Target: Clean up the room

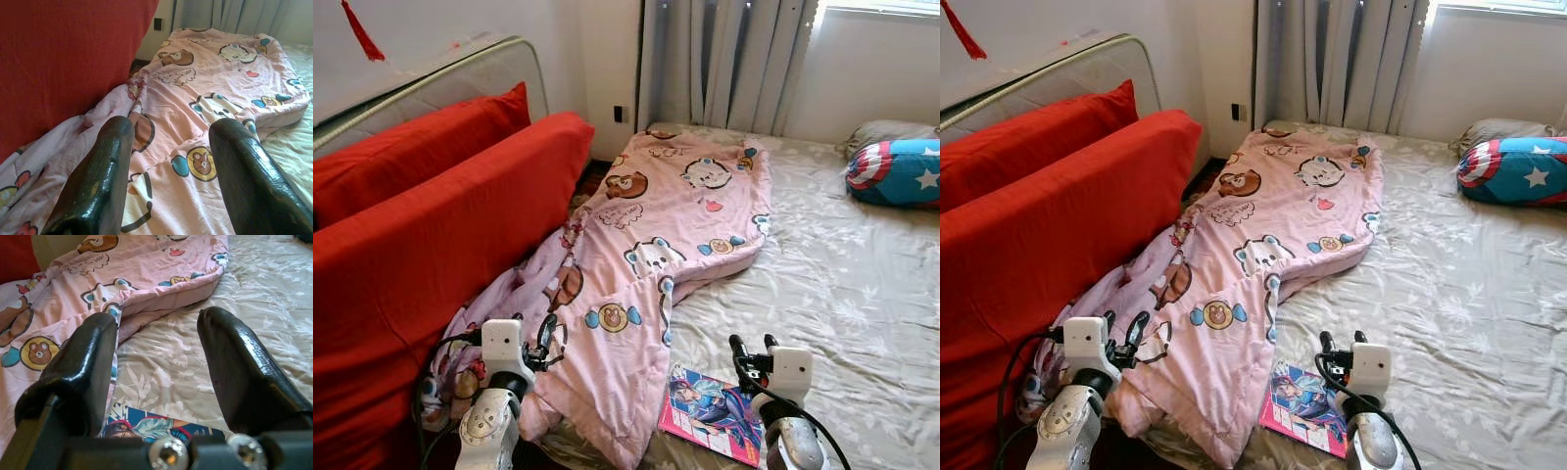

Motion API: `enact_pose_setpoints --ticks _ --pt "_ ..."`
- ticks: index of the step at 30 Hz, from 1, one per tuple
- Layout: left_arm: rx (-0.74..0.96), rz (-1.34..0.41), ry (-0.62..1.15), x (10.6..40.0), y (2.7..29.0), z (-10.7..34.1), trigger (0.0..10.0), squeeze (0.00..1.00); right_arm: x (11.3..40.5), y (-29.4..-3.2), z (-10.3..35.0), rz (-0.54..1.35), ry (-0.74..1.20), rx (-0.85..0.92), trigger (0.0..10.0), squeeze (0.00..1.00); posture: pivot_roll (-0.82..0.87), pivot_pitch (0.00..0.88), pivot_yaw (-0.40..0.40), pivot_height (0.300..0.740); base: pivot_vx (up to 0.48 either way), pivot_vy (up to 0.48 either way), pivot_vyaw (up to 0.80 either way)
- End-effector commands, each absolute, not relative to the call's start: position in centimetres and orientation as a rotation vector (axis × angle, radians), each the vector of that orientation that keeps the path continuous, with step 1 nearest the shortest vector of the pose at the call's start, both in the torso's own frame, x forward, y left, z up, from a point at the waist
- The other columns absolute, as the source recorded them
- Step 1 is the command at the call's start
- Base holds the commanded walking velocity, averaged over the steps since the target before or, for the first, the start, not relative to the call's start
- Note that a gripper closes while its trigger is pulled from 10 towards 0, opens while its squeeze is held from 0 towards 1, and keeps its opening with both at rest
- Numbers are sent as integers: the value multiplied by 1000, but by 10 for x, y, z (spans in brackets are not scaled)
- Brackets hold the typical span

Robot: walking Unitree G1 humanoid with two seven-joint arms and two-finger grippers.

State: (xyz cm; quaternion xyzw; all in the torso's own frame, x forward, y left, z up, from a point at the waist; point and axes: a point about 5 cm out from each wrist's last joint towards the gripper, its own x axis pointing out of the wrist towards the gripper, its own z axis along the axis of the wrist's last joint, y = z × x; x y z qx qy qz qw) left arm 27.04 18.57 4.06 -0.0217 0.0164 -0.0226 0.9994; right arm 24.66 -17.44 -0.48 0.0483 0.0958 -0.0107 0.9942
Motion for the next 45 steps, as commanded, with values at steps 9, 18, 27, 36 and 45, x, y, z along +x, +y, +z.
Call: enact_pose_setpoints --ticks 9,18,27,36,45 --pt "-28 -37 71 263 189 36 10000 0 248 -174 -5 -17 199 86 10000 0 14 0 -1 685 0 0 0" --pt "-25 -42 75 263 187 36 10000 0 251 -172 -3 -11 201 88 10000 0 16 0 1 685 0 0 0" --pt "-18 -38 78 264 189 38 10000 0 252 -172 -4 -9 206 94 10000 0 20 0 4 665 0 0 0" --pt "-15 -41 75 265 189 40 10000 0 256 -170 -4 -2 222 87 10000 0 26 0 4 665 0 0 0" --pt "-17 -42 82 264 188 39 10000 0 255 -171 -4 -1 219 93 10000 0 25 0 3 646 0 0 0"
